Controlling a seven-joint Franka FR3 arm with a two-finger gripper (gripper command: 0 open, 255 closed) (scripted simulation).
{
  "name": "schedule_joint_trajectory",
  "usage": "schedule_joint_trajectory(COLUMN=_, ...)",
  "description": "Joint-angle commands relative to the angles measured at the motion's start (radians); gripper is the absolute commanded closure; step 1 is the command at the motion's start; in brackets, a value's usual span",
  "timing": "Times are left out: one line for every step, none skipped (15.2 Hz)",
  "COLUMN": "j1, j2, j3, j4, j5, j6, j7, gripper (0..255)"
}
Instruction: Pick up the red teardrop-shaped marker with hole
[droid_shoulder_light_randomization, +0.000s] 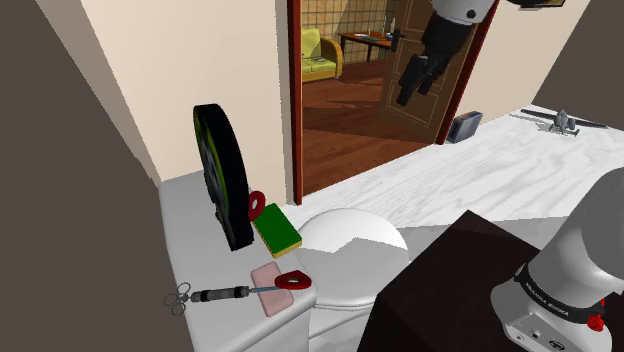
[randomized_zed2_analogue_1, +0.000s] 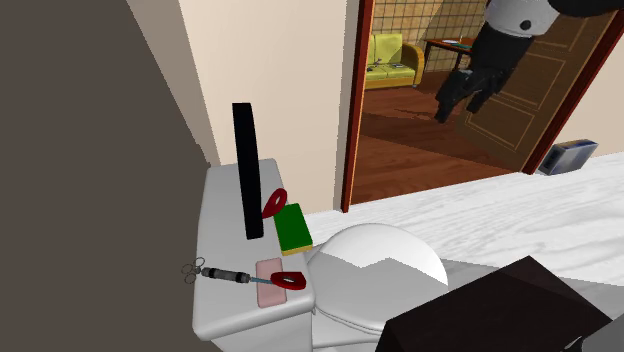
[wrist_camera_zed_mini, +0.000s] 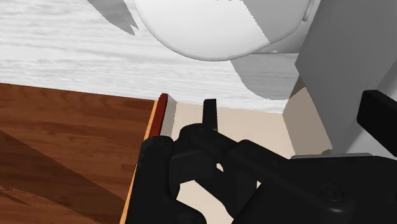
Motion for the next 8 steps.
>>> schedule_joint_trajectory(j1=0.024, j2=0.047, j3=0.007, j4=-0.009, j5=0.009, j6=0.076, j7=-0.032, gripper=0)
schedule_joint_trajectory(j1=0.036, j2=0.070, j3=0.011, j4=-0.013, j5=0.013, j6=0.111, j7=-0.048, gripper=0)
schedule_joint_trajectory(j1=0.048, j2=0.094, j3=0.014, j4=-0.015, j5=0.018, j6=0.145, j7=-0.063, gripper=0)
schedule_joint_trajectory(j1=0.060, j2=0.118, j3=0.018, j4=-0.016, j5=0.022, j6=0.179, j7=-0.079, gripper=0)
schedule_joint_trajectory(j1=0.072, j2=0.143, j3=0.022, j4=-0.016, j5=0.026, j6=0.212, j7=-0.095, gripper=0)
schedule_joint_trajectory(j1=0.083, j2=0.168, j3=0.026, j4=-0.015, j5=0.030, j6=0.245, j7=-0.112, gripper=0)
schedule_joint_trajectory(j1=0.095, j2=0.194, j3=0.030, j4=-0.013, j5=0.034, j6=0.277, j7=-0.128, gripper=0)
schedule_joint_trajectory(j1=0.106, j2=0.220, j3=0.034, j4=-0.011, j5=0.039, j6=0.308, j7=-0.144, gripper=0)
